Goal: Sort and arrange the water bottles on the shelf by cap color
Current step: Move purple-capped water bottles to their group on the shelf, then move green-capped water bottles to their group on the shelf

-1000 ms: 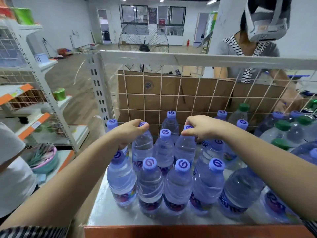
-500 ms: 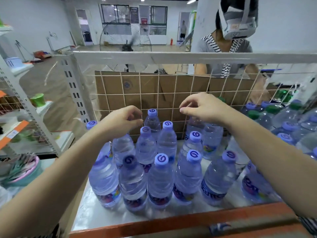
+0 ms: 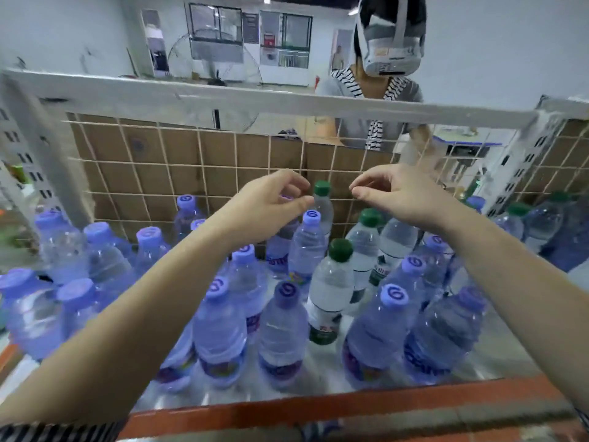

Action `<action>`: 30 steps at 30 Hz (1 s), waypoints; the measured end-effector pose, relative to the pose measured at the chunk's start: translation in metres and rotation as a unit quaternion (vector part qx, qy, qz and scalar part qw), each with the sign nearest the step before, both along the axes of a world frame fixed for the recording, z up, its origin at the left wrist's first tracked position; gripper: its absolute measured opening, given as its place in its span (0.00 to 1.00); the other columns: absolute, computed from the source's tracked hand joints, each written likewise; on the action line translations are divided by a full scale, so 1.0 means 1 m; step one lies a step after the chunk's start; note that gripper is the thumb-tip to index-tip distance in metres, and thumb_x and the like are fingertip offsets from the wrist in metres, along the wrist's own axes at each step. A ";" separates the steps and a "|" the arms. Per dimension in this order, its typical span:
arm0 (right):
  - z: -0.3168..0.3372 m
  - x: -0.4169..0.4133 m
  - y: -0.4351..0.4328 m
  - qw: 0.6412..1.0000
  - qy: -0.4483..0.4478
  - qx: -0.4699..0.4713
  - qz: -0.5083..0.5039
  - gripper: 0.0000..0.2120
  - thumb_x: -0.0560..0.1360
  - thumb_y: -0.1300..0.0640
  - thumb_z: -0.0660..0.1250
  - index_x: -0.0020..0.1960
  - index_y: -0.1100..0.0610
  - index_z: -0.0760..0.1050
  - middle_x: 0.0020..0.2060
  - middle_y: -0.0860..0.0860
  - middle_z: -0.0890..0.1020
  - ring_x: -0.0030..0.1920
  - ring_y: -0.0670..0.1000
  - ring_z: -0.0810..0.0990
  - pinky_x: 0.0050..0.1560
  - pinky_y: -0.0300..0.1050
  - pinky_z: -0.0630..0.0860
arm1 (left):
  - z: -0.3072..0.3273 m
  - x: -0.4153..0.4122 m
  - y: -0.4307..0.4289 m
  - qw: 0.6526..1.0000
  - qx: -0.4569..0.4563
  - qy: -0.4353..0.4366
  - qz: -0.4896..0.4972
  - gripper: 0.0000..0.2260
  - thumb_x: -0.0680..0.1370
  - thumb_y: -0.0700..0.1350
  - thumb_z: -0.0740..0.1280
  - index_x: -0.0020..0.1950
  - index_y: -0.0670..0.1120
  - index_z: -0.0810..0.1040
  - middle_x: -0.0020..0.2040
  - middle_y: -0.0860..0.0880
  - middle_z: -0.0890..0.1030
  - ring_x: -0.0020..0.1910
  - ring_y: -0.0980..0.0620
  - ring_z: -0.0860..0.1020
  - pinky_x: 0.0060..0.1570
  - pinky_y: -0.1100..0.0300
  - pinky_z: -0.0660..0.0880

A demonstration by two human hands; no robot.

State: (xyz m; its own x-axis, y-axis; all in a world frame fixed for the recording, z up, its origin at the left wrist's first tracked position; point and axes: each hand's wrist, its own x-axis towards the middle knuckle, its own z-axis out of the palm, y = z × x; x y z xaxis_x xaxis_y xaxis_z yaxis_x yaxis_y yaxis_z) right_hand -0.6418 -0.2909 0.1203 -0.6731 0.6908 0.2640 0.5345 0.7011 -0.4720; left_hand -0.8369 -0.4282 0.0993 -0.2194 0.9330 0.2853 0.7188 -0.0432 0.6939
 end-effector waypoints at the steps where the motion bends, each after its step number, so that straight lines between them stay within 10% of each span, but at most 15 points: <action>1: -0.004 0.006 0.007 1.000 -0.013 -0.009 0.014 0.09 0.77 0.49 0.69 0.54 0.50 0.81 0.44 0.45 0.83 0.46 0.45 0.81 0.50 0.44 0.76 | -0.003 0.013 0.004 1.000 0.000 -0.016 0.005 0.12 0.79 0.51 0.66 0.62 0.51 0.75 0.55 0.54 0.81 0.52 0.54 0.79 0.52 0.59 0.76; 5: -0.025 0.018 0.029 0.992 -0.113 -0.014 0.055 0.20 0.75 0.47 0.70 0.64 0.54 0.76 0.58 0.52 0.81 0.58 0.51 0.79 0.61 0.44 0.73 | -0.016 0.053 0.014 0.998 0.000 -0.045 0.044 0.14 0.79 0.51 0.66 0.64 0.49 0.75 0.56 0.51 0.80 0.50 0.52 0.79 0.57 0.50 0.76; 10: -0.049 0.015 0.043 0.990 -0.123 -0.041 0.052 0.26 0.72 0.44 0.73 0.63 0.58 0.74 0.55 0.53 0.81 0.55 0.53 0.78 0.50 0.45 0.71 | -0.037 0.086 0.010 0.987 0.030 -0.137 0.082 0.16 0.78 0.53 0.66 0.63 0.49 0.75 0.55 0.52 0.80 0.49 0.55 0.80 0.59 0.47 0.76; 18: -0.063 0.020 0.051 0.996 -0.040 -0.045 0.059 0.20 0.70 0.46 0.75 0.44 0.65 0.80 0.42 0.61 0.83 0.46 0.60 0.81 0.46 0.53 0.73 | -0.084 0.125 0.008 0.973 0.035 -0.156 0.167 0.24 0.79 0.54 0.66 0.72 0.49 0.64 0.58 0.58 0.75 0.53 0.63 0.74 0.50 0.72 0.67; 25: -0.028 0.029 0.048 0.982 0.139 -0.110 0.070 0.11 0.69 0.51 0.77 0.48 0.54 0.83 0.40 0.45 0.85 0.40 0.37 0.81 0.43 0.33 0.75 | -0.090 0.134 0.011 0.968 0.076 -0.088 0.222 0.06 0.81 0.45 0.65 0.48 0.49 0.68 0.46 0.52 0.74 0.45 0.55 0.69 0.40 0.64 0.60; 30: 0.001 0.039 0.039 0.944 0.298 -0.103 0.100 0.09 0.74 0.53 0.74 0.51 0.57 0.81 0.44 0.57 0.85 0.45 0.50 0.82 0.52 0.48 0.78 | -0.049 0.134 0.016 0.963 0.162 -0.068 0.204 0.06 0.82 0.49 0.62 0.50 0.47 0.70 0.49 0.48 0.77 0.48 0.50 0.73 0.44 0.61 0.63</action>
State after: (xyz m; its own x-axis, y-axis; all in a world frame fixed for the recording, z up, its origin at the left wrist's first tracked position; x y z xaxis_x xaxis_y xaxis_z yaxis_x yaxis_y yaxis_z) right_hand -0.6024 -0.2524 0.1213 -0.5703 0.6436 0.5105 -0.0017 0.6205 -0.7842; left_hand -0.7028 -0.4121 0.0505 -0.6051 0.6284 0.4889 0.6245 -0.0064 0.7810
